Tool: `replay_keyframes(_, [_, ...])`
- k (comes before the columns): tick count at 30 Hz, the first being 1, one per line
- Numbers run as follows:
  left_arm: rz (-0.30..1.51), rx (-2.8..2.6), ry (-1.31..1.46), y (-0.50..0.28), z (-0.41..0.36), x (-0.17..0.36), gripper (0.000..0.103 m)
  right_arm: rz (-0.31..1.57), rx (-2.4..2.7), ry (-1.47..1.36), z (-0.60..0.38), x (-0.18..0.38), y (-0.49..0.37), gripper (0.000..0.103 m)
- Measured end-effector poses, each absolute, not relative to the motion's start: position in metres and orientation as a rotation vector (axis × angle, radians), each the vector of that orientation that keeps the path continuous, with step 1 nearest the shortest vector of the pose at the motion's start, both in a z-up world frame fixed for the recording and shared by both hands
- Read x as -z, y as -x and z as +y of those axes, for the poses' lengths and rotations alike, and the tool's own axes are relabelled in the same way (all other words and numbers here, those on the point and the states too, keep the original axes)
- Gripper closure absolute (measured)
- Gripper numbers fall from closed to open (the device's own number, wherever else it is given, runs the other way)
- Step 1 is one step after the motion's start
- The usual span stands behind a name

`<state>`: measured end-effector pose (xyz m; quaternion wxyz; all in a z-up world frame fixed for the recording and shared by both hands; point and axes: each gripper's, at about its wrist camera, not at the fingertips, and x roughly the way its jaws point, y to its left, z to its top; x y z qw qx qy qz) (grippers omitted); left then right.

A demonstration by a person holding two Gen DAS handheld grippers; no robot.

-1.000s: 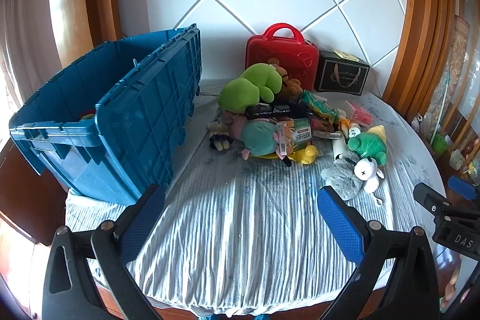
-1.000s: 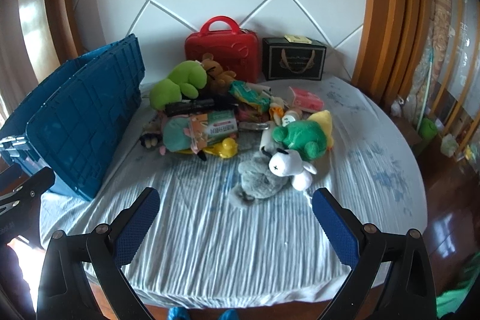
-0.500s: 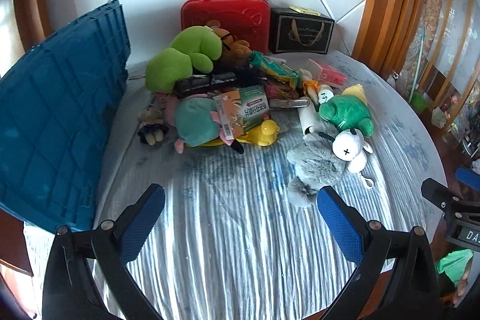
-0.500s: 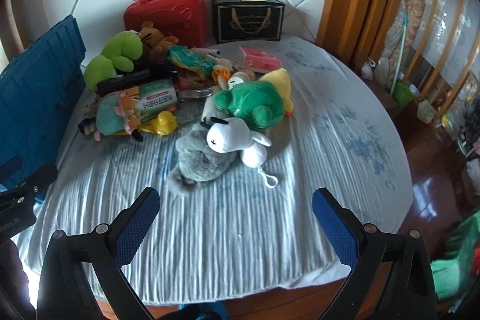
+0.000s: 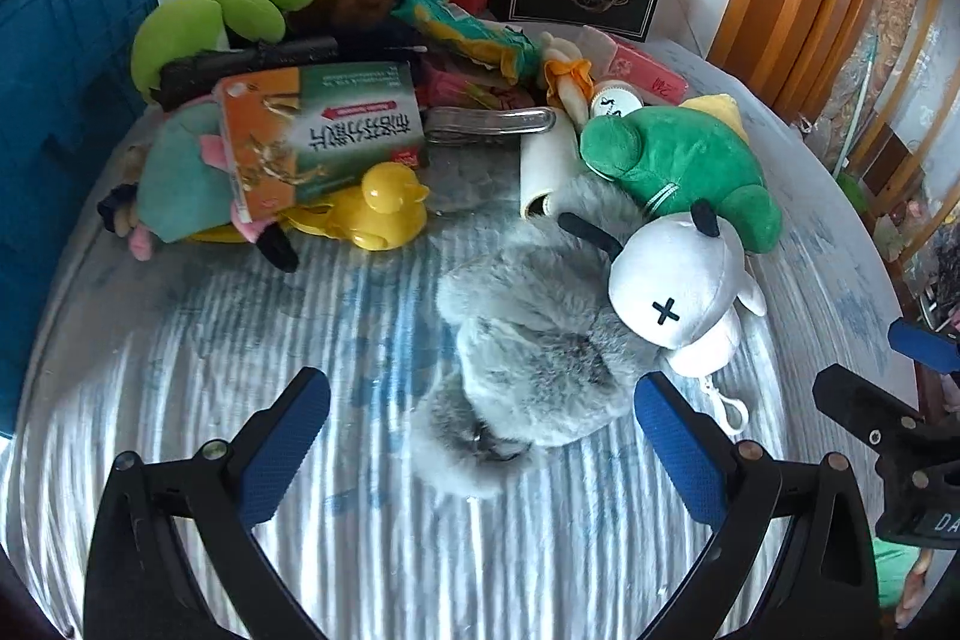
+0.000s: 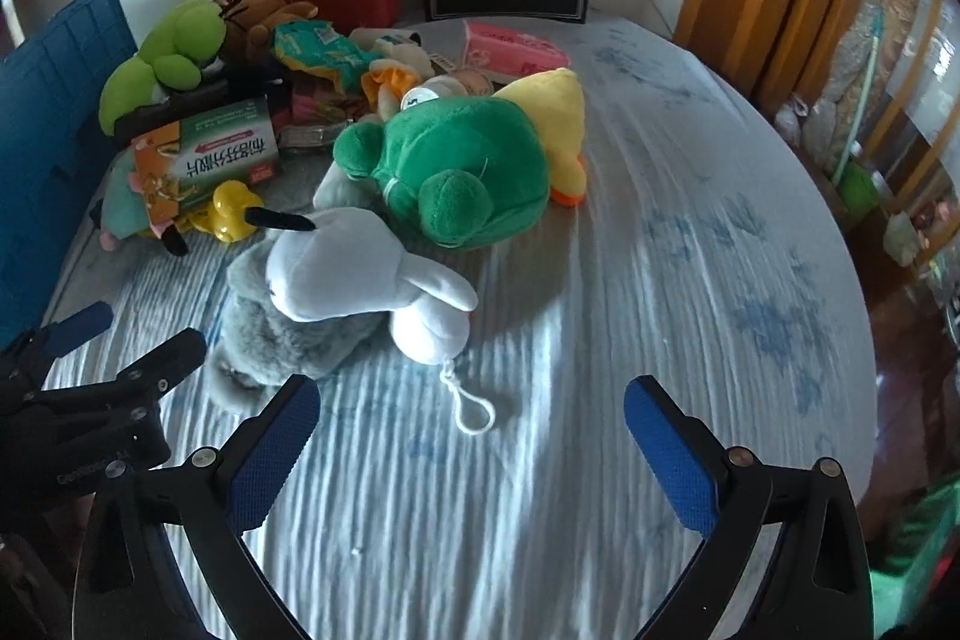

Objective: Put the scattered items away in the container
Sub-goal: 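Grasp the grey plush with the left tool while the right tool grasps the white plush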

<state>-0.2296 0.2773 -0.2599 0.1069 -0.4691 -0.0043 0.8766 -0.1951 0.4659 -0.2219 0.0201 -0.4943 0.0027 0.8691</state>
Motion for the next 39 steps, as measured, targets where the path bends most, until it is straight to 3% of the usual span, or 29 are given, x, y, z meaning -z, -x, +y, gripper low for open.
replay_keyframes(4, [-0.010,-2.599,1.416,0.246,0.301,0.295,0.000,-0.067,-2.741,1.576,0.482,0.252,0.214,0.000])
replay_keyframes(8, [0.109,-2.601,1.494,0.263,0.323,0.325,0.000,-0.043,-2.767,1.623,0.492,0.282,0.228,0.000])
replay_keyframes(16, [0.053,-2.719,1.385,0.268,0.320,0.352,0.000,0.020,-2.780,1.678,0.503,0.322,0.240,0.000])
replay_keyframes(22, [0.048,-2.724,1.388,0.274,0.313,0.367,0.000,-0.094,-2.798,1.598,0.492,0.328,0.238,0.000])
replay_keyframes(27, [0.149,-2.813,1.320,0.268,0.304,0.364,0.002,0.013,-2.875,1.578,0.488,0.307,0.240,0.003])
replay_keyframes(32, [0.064,-2.859,1.307,0.272,0.285,0.357,0.004,-0.027,-3.010,1.530,0.464,0.296,0.248,0.003])
replay_keyframes(33, [0.062,-2.859,1.340,0.275,0.281,0.361,0.004,-0.020,-3.013,1.551,0.463,0.299,0.254,0.006])
replay_keyframes(36, [0.123,-2.872,1.368,0.274,0.279,0.366,0.007,-0.026,-3.010,1.619,0.451,0.309,0.268,0.033])
replay_keyframes(39, [0.035,-2.852,1.403,0.276,0.269,0.368,0.013,-0.071,-3.002,1.634,0.441,0.320,0.274,0.034])
